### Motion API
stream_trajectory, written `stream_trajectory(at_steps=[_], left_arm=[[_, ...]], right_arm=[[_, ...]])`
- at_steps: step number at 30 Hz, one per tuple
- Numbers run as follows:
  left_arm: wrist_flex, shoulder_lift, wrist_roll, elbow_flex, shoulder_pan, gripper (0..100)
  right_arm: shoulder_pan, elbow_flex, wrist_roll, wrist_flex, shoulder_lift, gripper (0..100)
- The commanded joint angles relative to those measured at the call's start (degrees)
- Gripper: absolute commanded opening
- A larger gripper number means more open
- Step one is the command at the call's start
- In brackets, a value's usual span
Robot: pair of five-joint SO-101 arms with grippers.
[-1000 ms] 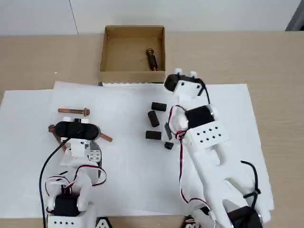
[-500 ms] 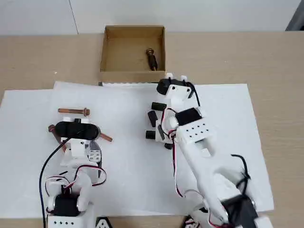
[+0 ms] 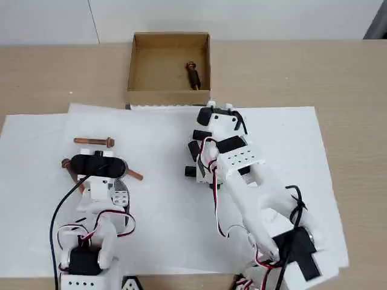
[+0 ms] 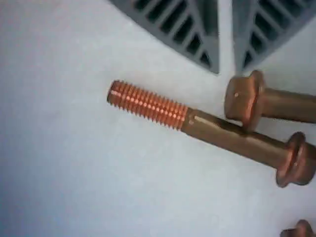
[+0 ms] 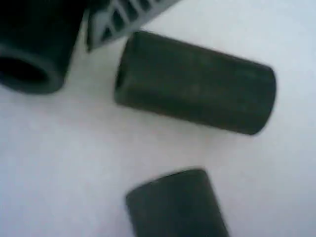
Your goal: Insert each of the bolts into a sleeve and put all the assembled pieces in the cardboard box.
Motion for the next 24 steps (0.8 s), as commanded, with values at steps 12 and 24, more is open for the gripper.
stream_trajectory(at_steps=[12,24], left_arm=[[-0.2,-0.4,-0.4,-0.4,-0.3,1],[-0.2,-0.4,-0.4,-0.4,-0.2,1]], right_arm=[[-0.1,-1.1,-1.7,0.0,0.9,0.2],[-0.1,-34.2,-1.7,25.4,0.8,0.3]])
